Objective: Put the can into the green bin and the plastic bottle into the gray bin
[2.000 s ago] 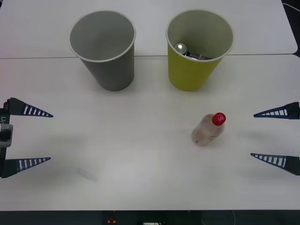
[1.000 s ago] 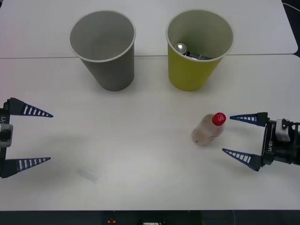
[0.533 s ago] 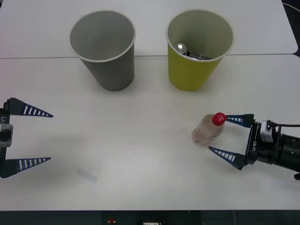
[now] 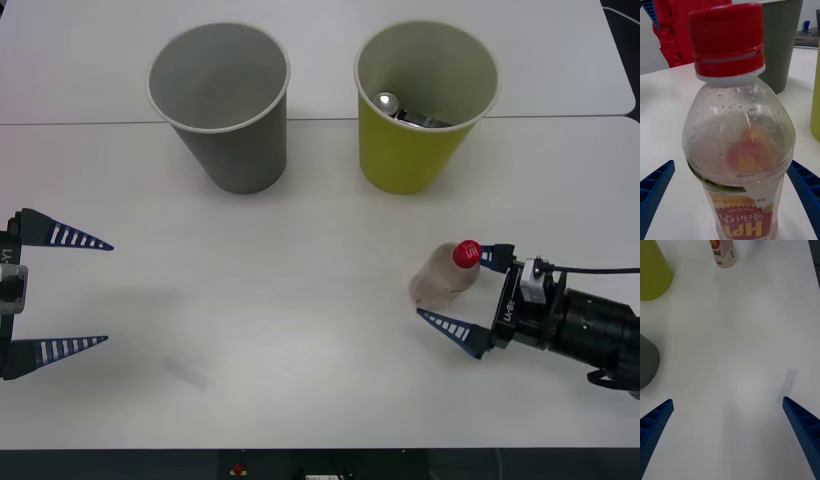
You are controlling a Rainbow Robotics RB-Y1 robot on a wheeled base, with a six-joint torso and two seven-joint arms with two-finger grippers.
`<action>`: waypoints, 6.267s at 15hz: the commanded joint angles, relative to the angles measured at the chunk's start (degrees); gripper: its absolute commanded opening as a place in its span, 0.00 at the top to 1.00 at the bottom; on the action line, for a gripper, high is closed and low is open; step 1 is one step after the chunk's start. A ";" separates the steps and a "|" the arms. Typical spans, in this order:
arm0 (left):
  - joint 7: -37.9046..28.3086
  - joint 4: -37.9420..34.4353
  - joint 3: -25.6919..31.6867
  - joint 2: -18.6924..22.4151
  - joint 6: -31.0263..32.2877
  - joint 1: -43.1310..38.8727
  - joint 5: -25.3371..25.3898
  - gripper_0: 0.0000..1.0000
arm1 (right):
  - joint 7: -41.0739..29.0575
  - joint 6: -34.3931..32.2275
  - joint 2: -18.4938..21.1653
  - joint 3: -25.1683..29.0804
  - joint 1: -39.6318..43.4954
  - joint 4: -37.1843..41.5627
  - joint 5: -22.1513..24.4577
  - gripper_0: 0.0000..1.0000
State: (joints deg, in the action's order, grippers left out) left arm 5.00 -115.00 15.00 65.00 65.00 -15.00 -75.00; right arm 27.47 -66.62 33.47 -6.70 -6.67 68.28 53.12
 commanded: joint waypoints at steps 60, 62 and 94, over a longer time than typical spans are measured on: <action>0.00 0.00 0.00 0.00 0.00 0.00 0.00 0.00 | -102.36 1.93 20.67 -15.63 -48.52 43.43 39.43 1.00; 0.00 0.00 0.00 0.00 0.00 0.00 0.00 0.00 | -102.36 -2.64 17.59 -16.77 -55.03 37.72 39.52 1.00; 0.00 0.00 0.00 0.00 0.00 0.00 0.00 0.00 | -100.25 6.15 -17.83 -33.29 -88.43 -21.87 56.31 0.00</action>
State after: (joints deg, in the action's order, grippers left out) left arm 5.00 -115.00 15.00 65.00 65.00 -15.00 -75.00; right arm -72.80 -60.43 15.64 -39.94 -95.12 46.52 109.56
